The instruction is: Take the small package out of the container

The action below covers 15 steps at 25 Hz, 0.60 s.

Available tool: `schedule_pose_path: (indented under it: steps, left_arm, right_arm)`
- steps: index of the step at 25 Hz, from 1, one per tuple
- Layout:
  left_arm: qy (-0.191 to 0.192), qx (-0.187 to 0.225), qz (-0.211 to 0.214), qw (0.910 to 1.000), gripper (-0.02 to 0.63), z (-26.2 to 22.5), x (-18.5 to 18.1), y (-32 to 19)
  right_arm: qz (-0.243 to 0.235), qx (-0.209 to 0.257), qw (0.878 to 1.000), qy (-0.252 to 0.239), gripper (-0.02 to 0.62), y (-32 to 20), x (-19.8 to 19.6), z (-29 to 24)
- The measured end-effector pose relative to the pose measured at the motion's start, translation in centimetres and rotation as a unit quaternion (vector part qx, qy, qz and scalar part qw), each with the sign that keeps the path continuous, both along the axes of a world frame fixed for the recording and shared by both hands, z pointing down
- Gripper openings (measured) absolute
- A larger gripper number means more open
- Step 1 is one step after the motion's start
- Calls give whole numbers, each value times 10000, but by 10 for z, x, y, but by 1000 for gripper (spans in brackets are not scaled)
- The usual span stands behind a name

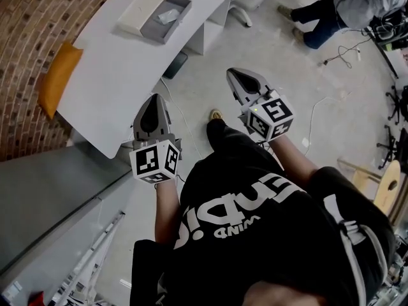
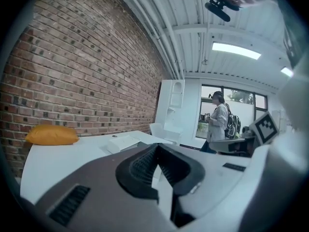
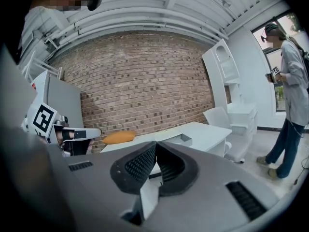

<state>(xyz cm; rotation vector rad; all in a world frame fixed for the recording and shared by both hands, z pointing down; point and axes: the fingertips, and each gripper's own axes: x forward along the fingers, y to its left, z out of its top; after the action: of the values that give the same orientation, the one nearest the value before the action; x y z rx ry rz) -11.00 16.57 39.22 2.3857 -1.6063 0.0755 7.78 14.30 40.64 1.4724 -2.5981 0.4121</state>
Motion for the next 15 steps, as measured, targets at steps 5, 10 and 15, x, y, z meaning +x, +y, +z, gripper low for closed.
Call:
schedule_pose_path:
  steps: [5, 10, 15]
  left_arm:
    - [-10, -28, -28, 10000, 7, -1, 8, -28]
    - [-20, -28, -132, 9999, 8, -2, 16, -52]
    - [-30, -29, -257, 9997, 8, -5, 25, -75]
  right_arm:
    - [-45, -45, 10000, -25, 0, -28, 8, 0]
    - [-208, -96, 9997, -42, 0, -55, 13, 2]
    - [-405, -111, 9991, -81, 0, -81, 17, 2]
